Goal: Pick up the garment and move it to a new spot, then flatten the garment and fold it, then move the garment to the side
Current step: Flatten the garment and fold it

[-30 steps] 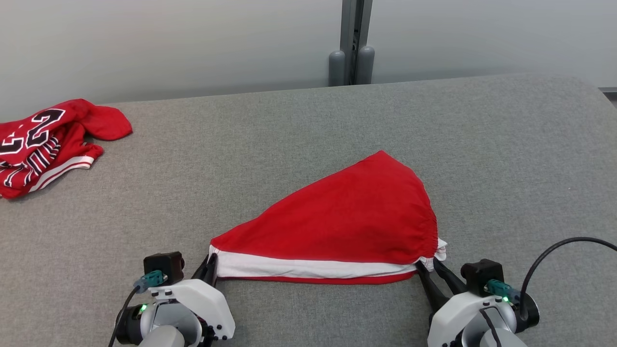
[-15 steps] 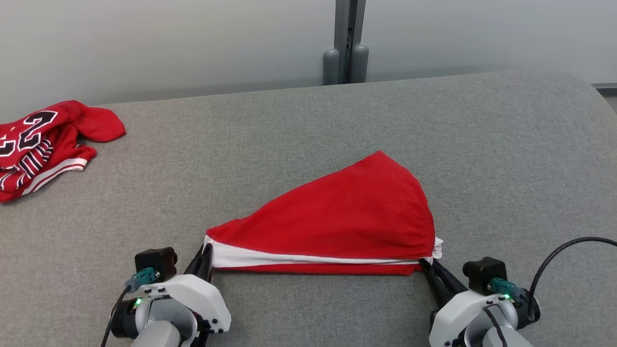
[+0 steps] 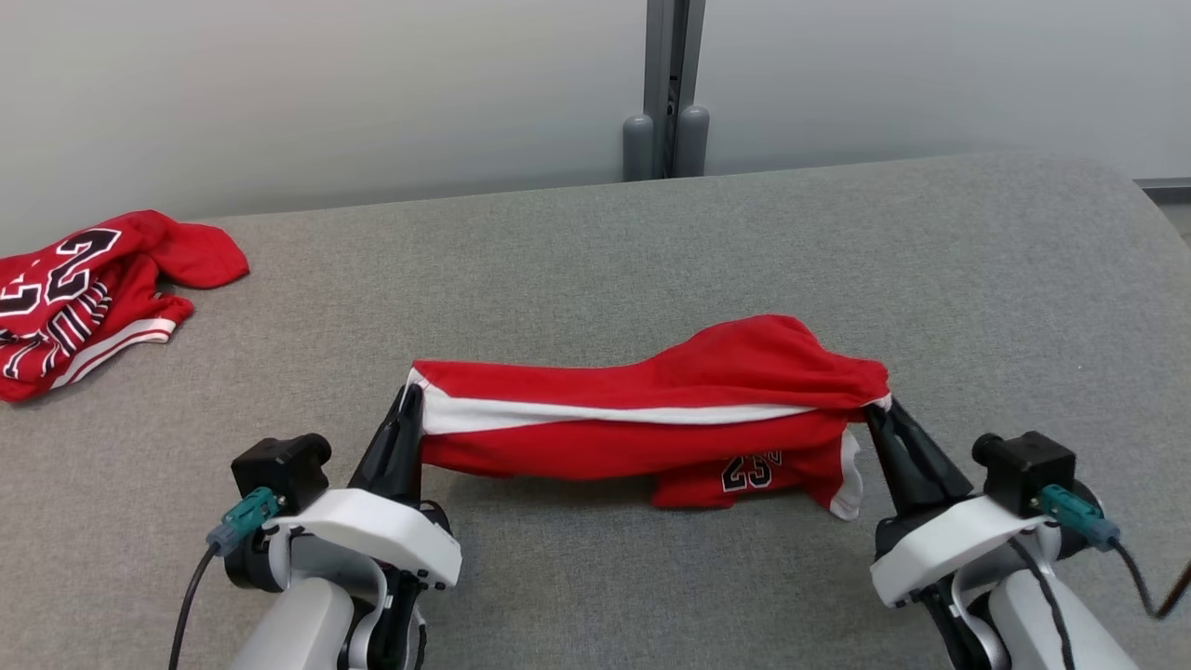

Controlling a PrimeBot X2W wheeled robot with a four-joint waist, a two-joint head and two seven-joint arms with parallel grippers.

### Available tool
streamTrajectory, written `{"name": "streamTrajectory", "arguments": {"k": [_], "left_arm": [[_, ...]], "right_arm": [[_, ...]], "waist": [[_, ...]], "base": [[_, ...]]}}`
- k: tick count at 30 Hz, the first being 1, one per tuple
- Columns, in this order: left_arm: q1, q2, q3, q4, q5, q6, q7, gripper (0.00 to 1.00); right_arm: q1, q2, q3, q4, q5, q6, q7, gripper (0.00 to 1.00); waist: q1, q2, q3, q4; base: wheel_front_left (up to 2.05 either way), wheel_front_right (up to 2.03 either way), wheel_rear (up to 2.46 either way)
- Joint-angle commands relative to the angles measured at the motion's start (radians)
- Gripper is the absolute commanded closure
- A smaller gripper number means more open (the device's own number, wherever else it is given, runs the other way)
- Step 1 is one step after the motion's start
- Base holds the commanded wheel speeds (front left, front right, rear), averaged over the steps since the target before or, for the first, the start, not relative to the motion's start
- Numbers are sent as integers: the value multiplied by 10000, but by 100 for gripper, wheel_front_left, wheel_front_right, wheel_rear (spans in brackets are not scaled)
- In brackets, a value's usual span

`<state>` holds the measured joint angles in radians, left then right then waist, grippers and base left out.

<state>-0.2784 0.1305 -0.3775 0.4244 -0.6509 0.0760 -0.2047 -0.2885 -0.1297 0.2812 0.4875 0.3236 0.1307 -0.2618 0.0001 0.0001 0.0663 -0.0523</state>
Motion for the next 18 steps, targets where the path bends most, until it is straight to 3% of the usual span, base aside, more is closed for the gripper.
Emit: {"name": "streamTrajectory", "arguments": {"k": [1, 10, 18], "left_arm": [[49, 21, 68, -214, -80, -54, -67, 100], [392, 51, 197, -2849, -483, -141, 9, 100], [249, 362, 164, -5604, -363, 139, 559, 100]], "right_arm": [[118, -124, -98, -255, 48, 3, -37, 100], [819, -507, -1150, -3738, 508, 3, 803, 100], [1476, -425, -2229, -7020, 645, 3, 1850, 100]], "waist": [[-1, -1, -41, -11], [-1, -1, -384, -169], [-1, -1, -620, -323]], "base": [[0, 0, 0], [0, 0, 0], [0, 0, 0]]}}
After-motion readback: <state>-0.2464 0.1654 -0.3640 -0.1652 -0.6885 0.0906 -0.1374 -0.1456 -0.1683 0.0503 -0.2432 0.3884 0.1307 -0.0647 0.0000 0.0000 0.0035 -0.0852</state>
